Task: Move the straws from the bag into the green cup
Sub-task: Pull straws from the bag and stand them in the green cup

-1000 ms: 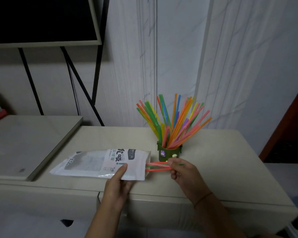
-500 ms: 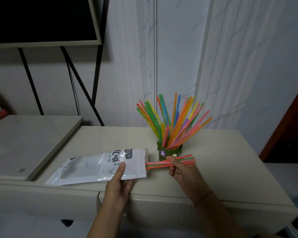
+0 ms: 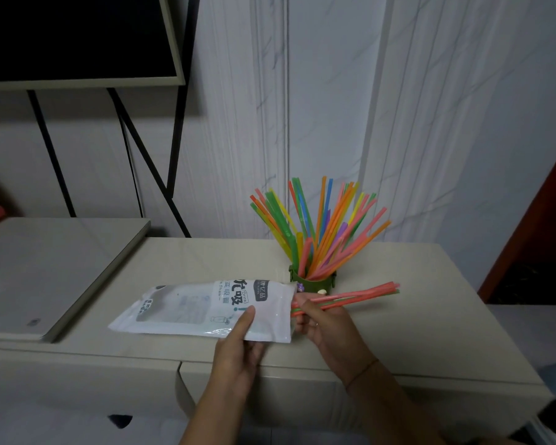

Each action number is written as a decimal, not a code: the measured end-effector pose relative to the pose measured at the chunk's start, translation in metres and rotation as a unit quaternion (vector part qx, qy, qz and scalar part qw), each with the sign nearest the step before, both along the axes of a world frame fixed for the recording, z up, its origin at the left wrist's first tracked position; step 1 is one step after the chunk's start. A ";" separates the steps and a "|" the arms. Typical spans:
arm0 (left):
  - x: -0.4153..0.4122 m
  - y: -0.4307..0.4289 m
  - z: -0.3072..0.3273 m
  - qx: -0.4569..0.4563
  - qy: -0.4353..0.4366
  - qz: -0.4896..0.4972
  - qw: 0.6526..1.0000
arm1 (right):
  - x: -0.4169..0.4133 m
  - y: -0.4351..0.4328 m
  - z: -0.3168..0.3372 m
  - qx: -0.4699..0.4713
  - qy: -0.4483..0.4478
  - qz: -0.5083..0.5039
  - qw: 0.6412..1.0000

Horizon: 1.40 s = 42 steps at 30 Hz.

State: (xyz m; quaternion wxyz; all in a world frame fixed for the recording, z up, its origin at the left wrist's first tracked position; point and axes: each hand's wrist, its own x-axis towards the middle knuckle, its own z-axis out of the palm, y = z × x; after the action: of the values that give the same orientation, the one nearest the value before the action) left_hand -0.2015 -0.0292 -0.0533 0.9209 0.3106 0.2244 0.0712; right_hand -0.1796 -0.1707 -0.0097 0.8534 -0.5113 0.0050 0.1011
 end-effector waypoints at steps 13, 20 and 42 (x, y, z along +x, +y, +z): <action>-0.002 -0.003 0.003 0.030 0.011 0.006 0.999 | 0.006 -0.011 0.008 -0.032 -0.008 -0.043 0.999; -0.002 0.009 0.007 -0.015 0.014 0.028 0.999 | 0.014 -0.024 0.016 -0.078 -0.040 -0.081 0.993; -0.009 0.006 0.026 -0.095 -0.034 -0.006 0.995 | 0.073 -0.046 0.033 -0.409 -0.136 -0.149 0.890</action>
State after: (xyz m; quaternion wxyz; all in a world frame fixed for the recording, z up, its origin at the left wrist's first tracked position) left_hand -0.2106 -0.0233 -0.0272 0.9536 0.2208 0.1972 0.0543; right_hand -0.1064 -0.2163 0.0230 0.5659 -0.8173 0.0061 -0.1083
